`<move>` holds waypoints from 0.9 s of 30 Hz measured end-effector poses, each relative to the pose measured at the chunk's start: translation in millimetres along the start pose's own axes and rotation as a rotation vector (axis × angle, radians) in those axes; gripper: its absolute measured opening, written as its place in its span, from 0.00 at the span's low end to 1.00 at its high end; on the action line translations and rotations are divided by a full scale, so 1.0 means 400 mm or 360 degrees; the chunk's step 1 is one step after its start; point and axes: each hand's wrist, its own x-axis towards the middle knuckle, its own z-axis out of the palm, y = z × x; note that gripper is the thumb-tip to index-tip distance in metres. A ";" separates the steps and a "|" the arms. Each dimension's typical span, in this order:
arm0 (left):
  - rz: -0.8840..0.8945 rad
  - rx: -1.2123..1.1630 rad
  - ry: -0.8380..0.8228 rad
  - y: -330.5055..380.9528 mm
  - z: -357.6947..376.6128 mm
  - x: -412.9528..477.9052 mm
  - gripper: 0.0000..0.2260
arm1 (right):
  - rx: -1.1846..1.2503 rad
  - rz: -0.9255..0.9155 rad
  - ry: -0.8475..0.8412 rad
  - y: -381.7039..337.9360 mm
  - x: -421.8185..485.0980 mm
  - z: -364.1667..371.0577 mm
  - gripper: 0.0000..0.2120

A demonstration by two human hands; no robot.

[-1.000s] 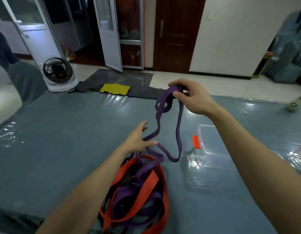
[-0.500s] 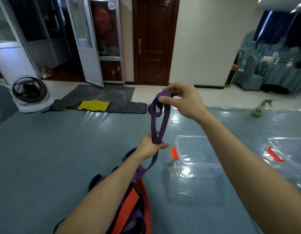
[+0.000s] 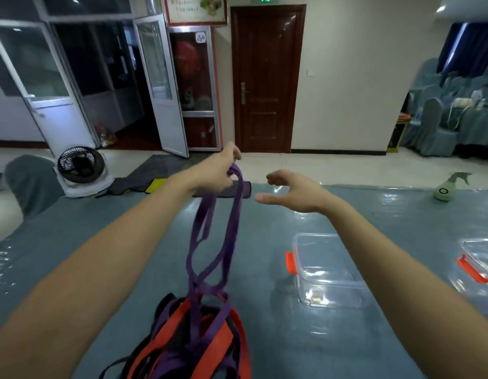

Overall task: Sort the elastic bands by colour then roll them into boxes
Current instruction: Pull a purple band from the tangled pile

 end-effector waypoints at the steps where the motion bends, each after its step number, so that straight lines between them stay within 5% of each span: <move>1: 0.0040 0.0031 -0.0099 0.017 -0.004 0.003 0.21 | 0.0114 -0.0026 -0.0011 -0.028 0.014 0.015 0.54; 3: 0.0116 0.0036 -0.0150 0.032 -0.010 0.003 0.21 | 0.0283 -0.0051 -0.0056 -0.072 0.042 0.044 0.49; 6: 0.0202 -0.0048 0.0002 0.018 -0.035 0.007 0.23 | 0.0478 -0.0126 -0.0047 -0.093 0.079 0.068 0.20; 8: 0.0231 -0.0195 0.0162 -0.009 -0.046 0.012 0.24 | 0.0609 -0.0138 -0.0027 -0.101 0.094 0.052 0.11; 11: 0.0144 -0.0694 0.0242 -0.062 -0.003 0.002 0.24 | 0.0703 -0.0184 0.0031 -0.124 0.113 -0.018 0.09; 18: -0.0038 -0.1062 -0.0319 -0.113 0.319 -0.028 0.14 | 0.0922 -0.0166 0.0260 -0.124 0.126 -0.156 0.06; 23: 0.0053 -0.1381 -0.0368 -0.061 0.228 0.032 0.23 | 0.0859 -0.0131 0.0186 -0.085 0.118 -0.172 0.13; 27: 0.0088 -0.1262 -0.0422 -0.052 0.189 0.053 0.12 | 0.0692 -0.0113 0.0286 -0.084 0.105 -0.199 0.18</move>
